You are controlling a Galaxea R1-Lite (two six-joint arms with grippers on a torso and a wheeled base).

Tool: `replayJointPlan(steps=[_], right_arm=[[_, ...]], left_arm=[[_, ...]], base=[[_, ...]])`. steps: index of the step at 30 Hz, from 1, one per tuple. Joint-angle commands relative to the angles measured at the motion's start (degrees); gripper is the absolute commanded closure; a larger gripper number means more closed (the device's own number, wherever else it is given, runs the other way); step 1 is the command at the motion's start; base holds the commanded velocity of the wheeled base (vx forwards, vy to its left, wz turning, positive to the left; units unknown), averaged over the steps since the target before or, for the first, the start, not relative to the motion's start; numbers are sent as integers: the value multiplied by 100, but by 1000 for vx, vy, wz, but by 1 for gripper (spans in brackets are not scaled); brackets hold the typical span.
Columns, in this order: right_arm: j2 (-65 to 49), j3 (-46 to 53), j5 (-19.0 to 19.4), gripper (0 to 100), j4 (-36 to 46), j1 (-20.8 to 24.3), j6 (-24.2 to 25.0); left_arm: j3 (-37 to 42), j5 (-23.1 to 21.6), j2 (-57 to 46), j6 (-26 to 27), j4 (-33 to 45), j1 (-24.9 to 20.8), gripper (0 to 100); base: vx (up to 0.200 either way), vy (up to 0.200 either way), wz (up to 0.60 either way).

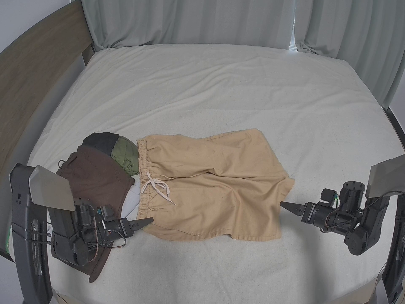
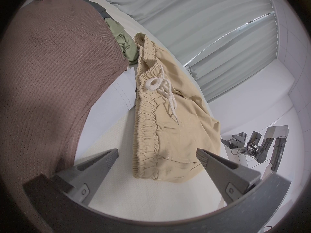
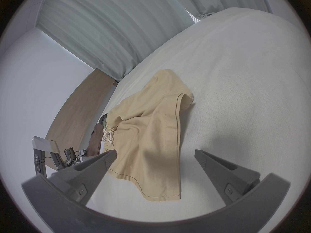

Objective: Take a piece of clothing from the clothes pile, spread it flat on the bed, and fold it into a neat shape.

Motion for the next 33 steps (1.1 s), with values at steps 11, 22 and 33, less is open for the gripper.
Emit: replayJointPlan(steps=[11,22,33], right_arm=[[50,-27,1,0,-1,11,1],[358,52,36,0,-1,-24,-8],[1079,70,80,0,-10,72,-8]], left_arm=[[-268,296,251,-80,-1,-89,0],[-294,287,277,-142,-1,-81,100],[-330,287,224,-133,-1,-28,100]], base=[[0,0,0],[0,0,0],[0,0,0]])
